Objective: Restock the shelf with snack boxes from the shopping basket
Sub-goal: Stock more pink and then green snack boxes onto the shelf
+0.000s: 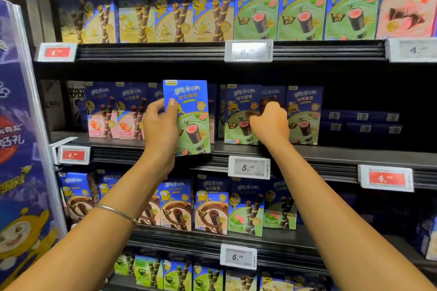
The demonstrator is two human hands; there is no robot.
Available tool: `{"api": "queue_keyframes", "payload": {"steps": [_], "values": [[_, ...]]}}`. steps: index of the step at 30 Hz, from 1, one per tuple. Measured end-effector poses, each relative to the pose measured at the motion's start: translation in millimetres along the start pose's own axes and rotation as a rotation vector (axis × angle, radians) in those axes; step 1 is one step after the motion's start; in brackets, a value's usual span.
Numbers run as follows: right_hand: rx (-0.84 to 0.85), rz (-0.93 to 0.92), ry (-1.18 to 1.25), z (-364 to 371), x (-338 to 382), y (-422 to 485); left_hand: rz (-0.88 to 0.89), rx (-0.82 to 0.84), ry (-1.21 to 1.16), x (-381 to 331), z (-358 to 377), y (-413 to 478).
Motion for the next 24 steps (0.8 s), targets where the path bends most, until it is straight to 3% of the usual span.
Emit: {"api": "queue_keyframes", "payload": {"steps": [12,19,21,24], "values": [[0.029,0.032,0.086,11,10,0,-0.010,0.035,-0.069,-2,8,-6],[-0.074,-0.052,0.268,-7,8,-15,-0.017,0.060,-0.091,-4,13,-6],[-0.002,-0.103,0.462,-17,11,-26,-0.019,0.073,-0.087,-5,18,-7],[0.270,-0.139,0.674,-27,17,-42,-0.021,0.105,-0.079,-3,31,-10]]}}
Point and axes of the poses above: each hand's wrist, its own y-axis towards the middle knuckle, its own z-axis out of the palm, x = y × z, the point moved 1 cm from there along y, towards the middle knuckle, and after that the axes turned 4 degrees about -z, right-handed, at the moved point
